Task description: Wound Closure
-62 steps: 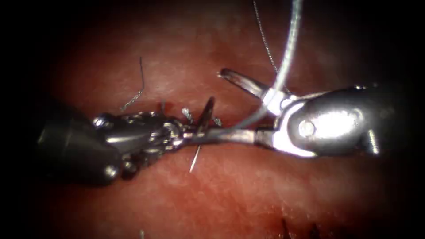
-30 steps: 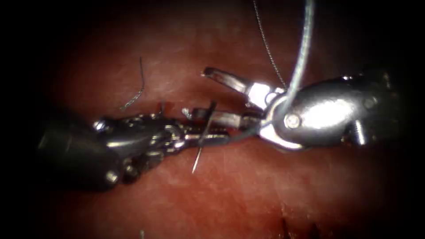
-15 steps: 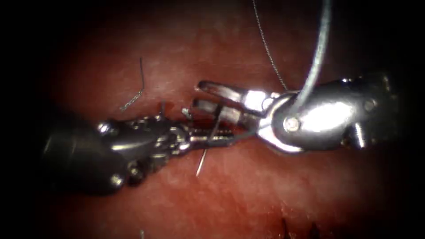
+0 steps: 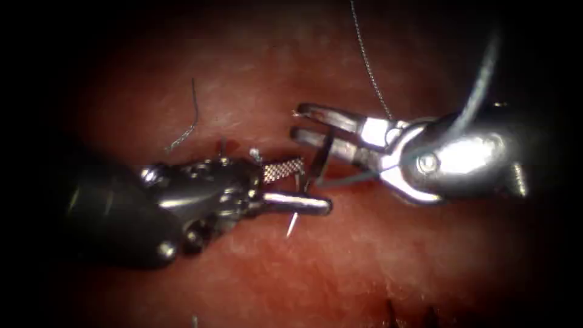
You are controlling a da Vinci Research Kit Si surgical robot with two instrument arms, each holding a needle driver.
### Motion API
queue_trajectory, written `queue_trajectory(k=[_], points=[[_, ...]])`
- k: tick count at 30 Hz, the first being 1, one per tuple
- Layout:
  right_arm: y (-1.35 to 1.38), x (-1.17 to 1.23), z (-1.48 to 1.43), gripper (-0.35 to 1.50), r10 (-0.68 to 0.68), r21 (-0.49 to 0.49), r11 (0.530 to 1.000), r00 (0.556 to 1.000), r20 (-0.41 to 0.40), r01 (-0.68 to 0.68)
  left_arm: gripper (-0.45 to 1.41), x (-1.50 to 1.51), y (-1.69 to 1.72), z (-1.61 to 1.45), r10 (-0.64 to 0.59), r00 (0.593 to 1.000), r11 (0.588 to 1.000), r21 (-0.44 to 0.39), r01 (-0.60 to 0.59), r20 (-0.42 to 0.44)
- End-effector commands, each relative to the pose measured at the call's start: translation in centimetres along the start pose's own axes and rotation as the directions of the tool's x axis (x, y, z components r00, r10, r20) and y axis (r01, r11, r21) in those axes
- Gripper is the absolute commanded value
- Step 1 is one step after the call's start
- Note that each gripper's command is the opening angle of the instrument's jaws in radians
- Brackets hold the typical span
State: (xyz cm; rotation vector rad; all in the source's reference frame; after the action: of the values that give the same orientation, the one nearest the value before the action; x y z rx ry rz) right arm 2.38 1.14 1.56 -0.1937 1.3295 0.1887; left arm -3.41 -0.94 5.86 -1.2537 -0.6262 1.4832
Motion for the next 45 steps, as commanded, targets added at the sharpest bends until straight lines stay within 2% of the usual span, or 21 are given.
queue_trajectory(k=[1, 8, 11, 15, 20, 24, 30, 35, 45], points=[[-0.05, -0.10, -0.02, -0.35, -0.003, 0.018, 1.000, 1.000, 0.009, 0.003, 1.19, -0.13, 0.02, 0.04, 0.004, 1.000, 1.000, -0.006, -0.004, 0.001], [0.11, -0.41, -0.22, -0.35, -0.114, 0.092, 0.988, 0.991, -0.073, 0.120, 1.19, -0.18, 0.06, 0.04, 0.106, 0.994, 0.994, -0.026, -0.106, 0.005], [0.15, -0.57, -0.22, -0.35, -0.196, 0.104, 0.973, 0.974, -0.112, 0.207, 1.11, -0.23, 0.06, 0.05, 0.175, 0.984, 0.984, -0.018, -0.175, 0.027], [0.13, -0.74, -0.15, -0.35, -0.259, 0.105, 0.956, 0.956, -0.139, 0.275, 0.86, -0.36, 0.05, 0.11, 0.273, 0.955, 0.961, 0.002, -0.275, 0.117], [0.16, -0.85, -0.09, -0.35, -0.300, 0.102, 0.943, 0.943, -0.145, 0.316, 0.54, -0.62, 0.02, 0.26, 0.405, 0.880, 0.907, 0.009, -0.420, 0.248], [0.22, -0.91, -0.08, -0.35, -0.328, 0.079, 0.936, 0.932, -0.156, 0.343, 0.51, -0.80, -0.04, 0.37, 0.448, 0.831, 0.878, 0.013, -0.479, 0.329], [0.23, -0.90, -0.06, -0.35, -0.375, 0.044, 0.920, 0.909, -0.181, 0.389, 0.46, -0.92, -0.22, 0.44, 0.464, 0.804, 0.857, 0.038, -0.513, 0.372], [0.24, -0.95, -0.05, -0.35, -0.405, 0.028, 0.908, 0.894, -0.190, 0.417, 0.46, -0.94, -0.33, 0.46, 0.467, 0.798, 0.849, 0.057, -0.525, 0.380], [0.17, -1.14, 0.00, -0.35, -0.521, -0.003, 0.848, 0.831, -0.194, 0.530, 0.46, -0.96, -0.40, 0.51, 0.468, 0.798, 0.846, 0.069, -0.529, 0.379]])
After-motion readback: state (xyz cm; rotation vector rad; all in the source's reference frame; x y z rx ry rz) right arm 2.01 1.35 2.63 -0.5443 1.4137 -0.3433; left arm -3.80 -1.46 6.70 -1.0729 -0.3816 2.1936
